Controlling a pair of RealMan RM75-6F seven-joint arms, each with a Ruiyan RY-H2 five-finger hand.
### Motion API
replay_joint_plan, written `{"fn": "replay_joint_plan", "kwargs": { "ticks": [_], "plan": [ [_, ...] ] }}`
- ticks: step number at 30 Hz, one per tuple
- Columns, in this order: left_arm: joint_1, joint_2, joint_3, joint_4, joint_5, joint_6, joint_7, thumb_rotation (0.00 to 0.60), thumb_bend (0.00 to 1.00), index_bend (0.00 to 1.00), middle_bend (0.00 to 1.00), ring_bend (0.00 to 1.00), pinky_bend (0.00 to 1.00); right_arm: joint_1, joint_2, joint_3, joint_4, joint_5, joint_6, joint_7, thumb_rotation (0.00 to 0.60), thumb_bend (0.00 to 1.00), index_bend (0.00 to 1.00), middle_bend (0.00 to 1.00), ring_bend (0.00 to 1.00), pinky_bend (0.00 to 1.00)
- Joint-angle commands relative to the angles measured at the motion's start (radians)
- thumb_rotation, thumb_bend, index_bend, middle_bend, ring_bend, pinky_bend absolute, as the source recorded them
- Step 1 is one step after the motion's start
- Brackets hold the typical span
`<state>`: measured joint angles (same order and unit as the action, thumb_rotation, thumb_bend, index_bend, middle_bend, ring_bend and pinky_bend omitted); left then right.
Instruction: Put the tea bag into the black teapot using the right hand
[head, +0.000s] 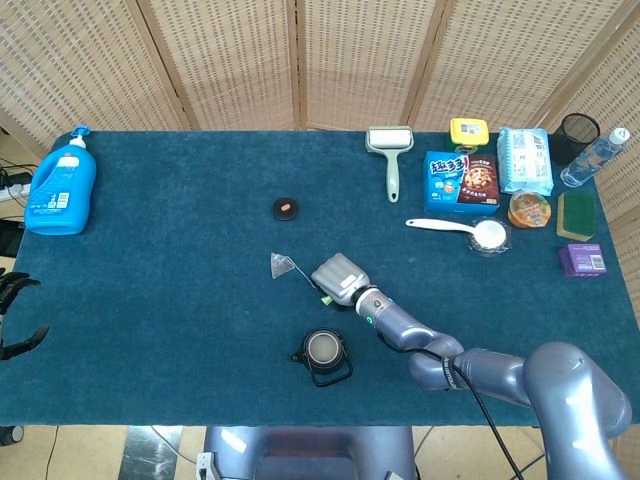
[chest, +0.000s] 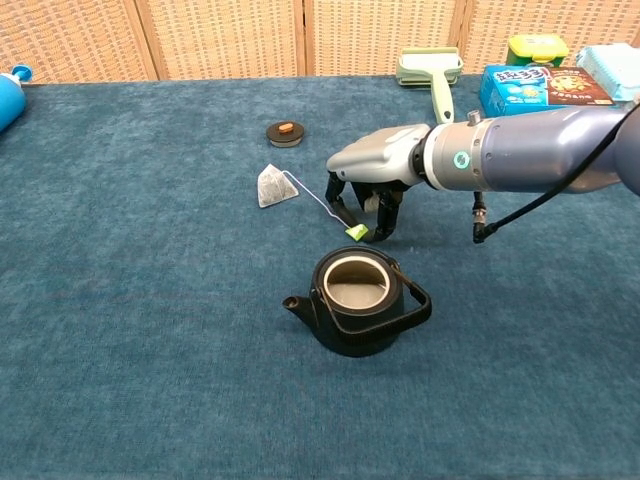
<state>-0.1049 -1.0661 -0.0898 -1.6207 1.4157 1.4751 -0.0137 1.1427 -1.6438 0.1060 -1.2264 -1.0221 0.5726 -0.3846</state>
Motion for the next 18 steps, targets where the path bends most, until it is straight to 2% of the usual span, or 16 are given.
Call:
{"fn": "replay_joint_plan", "kwargs": {
  "ticks": [1, 18],
  "plan": [
    [0.001, 0.0, 0.0, 0.002, 0.002, 0.001, -0.002, 0.6, 0.26, 0.3, 0.23, 0.12, 0.11, 0.001, 0.004, -0.001, -0.009, 0.008, 0.005, -0.006, 0.6, 0.36, 0.56, 1.0, 1.0, 1.0],
    [0.005, -0.001, 0.001, 0.008, 0.006, 0.006, -0.011, 0.6, 0.26, 0.3, 0.23, 0.12, 0.11, 0.004, 0.033, -0.003, -0.06, 0.043, 0.029, -0.03, 0.6, 0.37, 0.58, 1.0, 1.0, 1.0]
  ]
}}
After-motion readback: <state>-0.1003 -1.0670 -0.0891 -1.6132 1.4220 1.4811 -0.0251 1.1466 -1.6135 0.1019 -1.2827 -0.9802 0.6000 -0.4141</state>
